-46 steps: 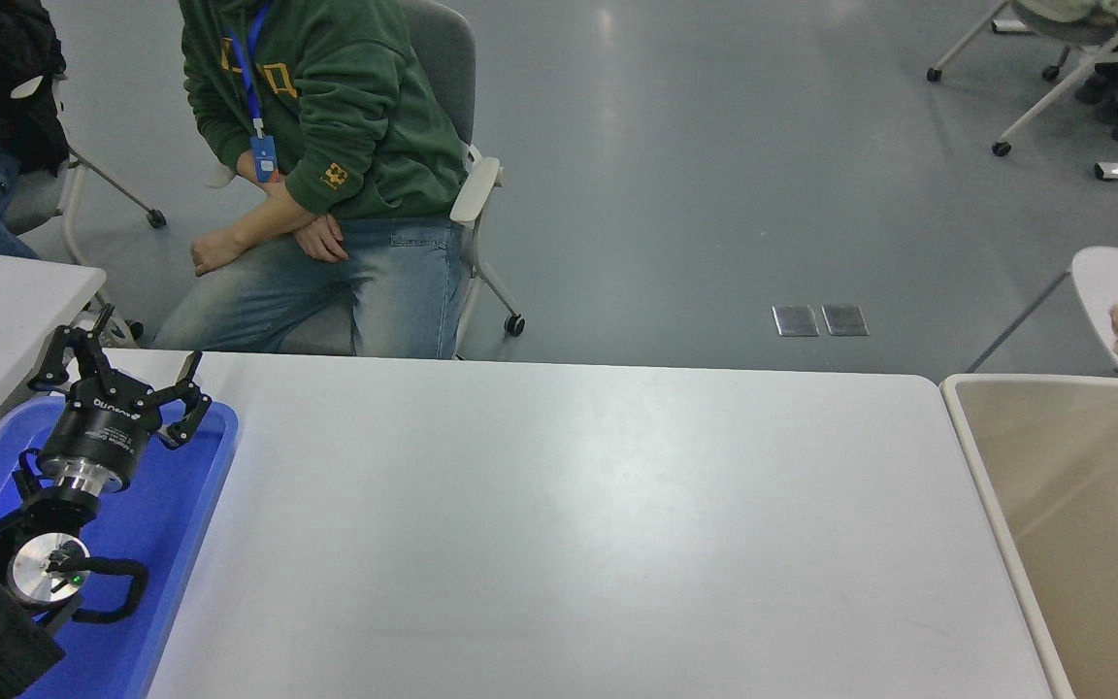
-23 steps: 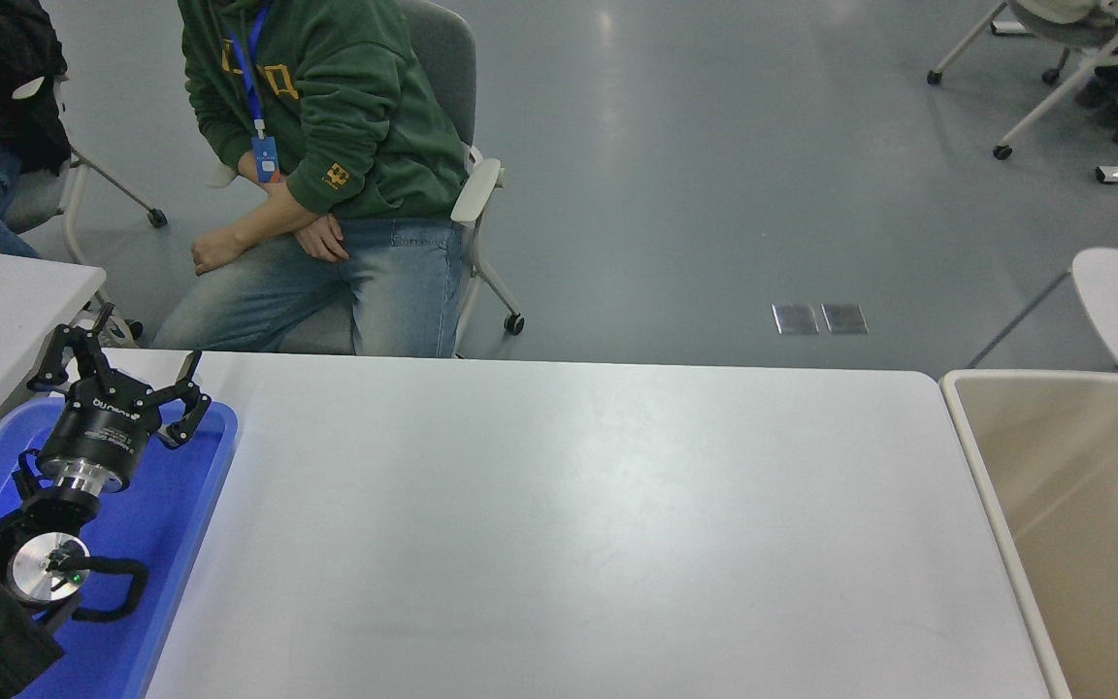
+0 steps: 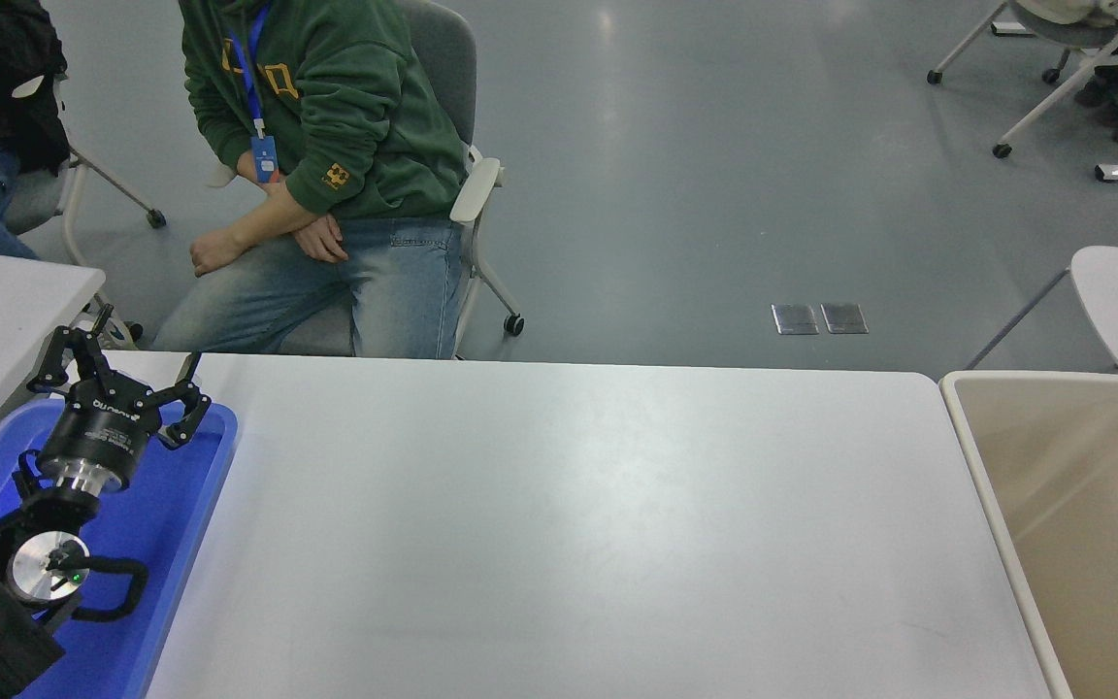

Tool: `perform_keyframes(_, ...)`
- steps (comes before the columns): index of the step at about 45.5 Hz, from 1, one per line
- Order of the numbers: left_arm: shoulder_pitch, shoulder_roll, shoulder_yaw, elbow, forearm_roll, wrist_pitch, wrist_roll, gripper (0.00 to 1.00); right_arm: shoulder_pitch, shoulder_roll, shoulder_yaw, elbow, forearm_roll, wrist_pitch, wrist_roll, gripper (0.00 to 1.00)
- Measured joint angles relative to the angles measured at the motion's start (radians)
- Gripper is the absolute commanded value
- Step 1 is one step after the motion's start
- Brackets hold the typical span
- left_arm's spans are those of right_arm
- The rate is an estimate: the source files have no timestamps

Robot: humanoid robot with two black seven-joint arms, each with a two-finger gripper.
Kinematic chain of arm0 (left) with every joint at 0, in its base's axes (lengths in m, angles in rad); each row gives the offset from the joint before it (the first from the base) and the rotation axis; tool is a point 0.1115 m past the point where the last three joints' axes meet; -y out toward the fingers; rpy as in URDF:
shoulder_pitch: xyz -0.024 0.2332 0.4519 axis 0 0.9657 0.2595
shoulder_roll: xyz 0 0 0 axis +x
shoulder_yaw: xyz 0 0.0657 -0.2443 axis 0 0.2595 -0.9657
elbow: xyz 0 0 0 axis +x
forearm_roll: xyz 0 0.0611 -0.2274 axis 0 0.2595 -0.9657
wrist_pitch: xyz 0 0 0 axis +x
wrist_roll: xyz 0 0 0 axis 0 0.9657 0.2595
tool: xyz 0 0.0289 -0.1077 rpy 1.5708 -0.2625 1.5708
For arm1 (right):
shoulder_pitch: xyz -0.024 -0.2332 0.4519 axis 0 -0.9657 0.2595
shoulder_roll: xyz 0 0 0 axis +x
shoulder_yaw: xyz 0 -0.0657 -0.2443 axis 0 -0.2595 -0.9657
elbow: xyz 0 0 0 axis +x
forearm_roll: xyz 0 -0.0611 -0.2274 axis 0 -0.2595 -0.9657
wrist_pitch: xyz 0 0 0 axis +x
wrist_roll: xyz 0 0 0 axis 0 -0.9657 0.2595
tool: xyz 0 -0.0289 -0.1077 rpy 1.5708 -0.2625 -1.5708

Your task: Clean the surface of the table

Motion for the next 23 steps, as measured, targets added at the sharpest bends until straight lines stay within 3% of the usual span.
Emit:
perform_keyframes(4, 0.0, 0.0, 0.0, 0.0, 0.0, 0.0, 0.0, 1.0, -0.009, 0.022, 0.023, -0.001, 0.001, -0.014, -0.019, 0.1)
perform_keyframes(10, 0.0, 0.0, 0.001, 0.0, 0.0, 0.0, 0.0, 1.0, -0.018, 0.048, 0.05, -0.003, 0.003, -0.029, -0.041, 0.12)
perform_keyframes(16, 0.0, 0.0, 0.001, 0.0, 0.0, 0.0, 0.0, 1.0, -0.025, 0.062, 0.064, -0.003, 0.003, -0.037, -0.055, 0.25)
perform_keyframes(19, 0.0, 0.0, 0.001, 0.0, 0.0, 0.0, 0.0, 1.0, -0.028, 0.067, 0.068, -0.003, 0.004, -0.04, -0.063, 0.46)
perform_keyframes(23, 0.0, 0.0, 0.001, 0.0, 0.0, 0.0, 0.0, 1.0, -0.03, 0.072, 0.073, -0.003, 0.005, -0.042, -0.075, 0.8)
